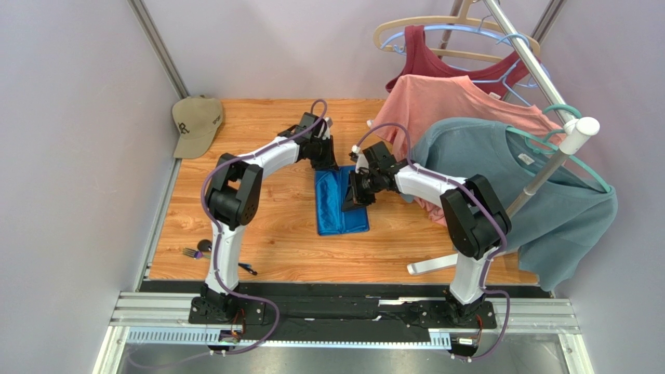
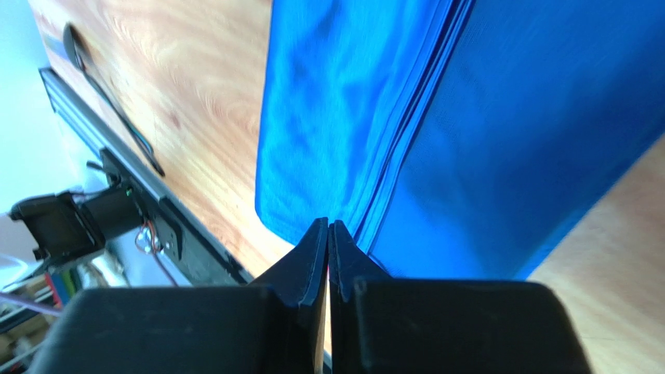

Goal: Fold the napkin into a case and place the utensils inside
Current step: Smooth out the 2/3-rectangle-folded napkin at the center of the board.

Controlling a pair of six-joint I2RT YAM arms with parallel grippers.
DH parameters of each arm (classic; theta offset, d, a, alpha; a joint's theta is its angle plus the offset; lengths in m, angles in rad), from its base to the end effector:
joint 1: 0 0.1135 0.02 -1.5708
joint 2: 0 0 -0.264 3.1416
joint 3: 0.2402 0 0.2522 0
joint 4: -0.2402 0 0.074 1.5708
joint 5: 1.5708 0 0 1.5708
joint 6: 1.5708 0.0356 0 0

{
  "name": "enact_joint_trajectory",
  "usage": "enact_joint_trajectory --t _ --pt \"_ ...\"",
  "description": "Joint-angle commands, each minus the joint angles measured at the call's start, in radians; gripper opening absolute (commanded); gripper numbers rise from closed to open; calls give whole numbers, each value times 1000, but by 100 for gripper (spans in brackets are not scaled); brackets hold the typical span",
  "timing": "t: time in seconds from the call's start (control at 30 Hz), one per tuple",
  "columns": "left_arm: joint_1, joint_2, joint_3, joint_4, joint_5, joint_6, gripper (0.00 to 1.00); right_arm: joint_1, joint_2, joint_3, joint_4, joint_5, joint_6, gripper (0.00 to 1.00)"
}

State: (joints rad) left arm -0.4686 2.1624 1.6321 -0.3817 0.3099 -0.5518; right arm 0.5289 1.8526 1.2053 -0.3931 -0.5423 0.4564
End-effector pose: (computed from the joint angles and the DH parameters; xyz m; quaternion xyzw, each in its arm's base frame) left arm 0.4188 -0.2242 0.1752 0.0110 0.9362 -0.2835 0.2076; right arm 0.3170 0.2065 0.1771 -0.1038 0.9266 0.3472 0.1002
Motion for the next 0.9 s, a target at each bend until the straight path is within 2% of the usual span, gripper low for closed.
enact_joint_trajectory --t 0.0,0.37,0.57,0.8,0.87 --pt "2 14 46 27 24 3 0 3 -59 -32 97 -47 34 4" --pt "4 119 116 30 23 4 0 37 -23 -62 166 -67 73 3" --pt "12 152 138 33 18 6 0 54 -6 -162 240 -74 97 2" --pt "15 145 155 21 26 30 0 59 -10 -214 250 -25 85 2" --pt "15 113 175 -12 34 52 5 59 -12 -194 243 -36 80 1"
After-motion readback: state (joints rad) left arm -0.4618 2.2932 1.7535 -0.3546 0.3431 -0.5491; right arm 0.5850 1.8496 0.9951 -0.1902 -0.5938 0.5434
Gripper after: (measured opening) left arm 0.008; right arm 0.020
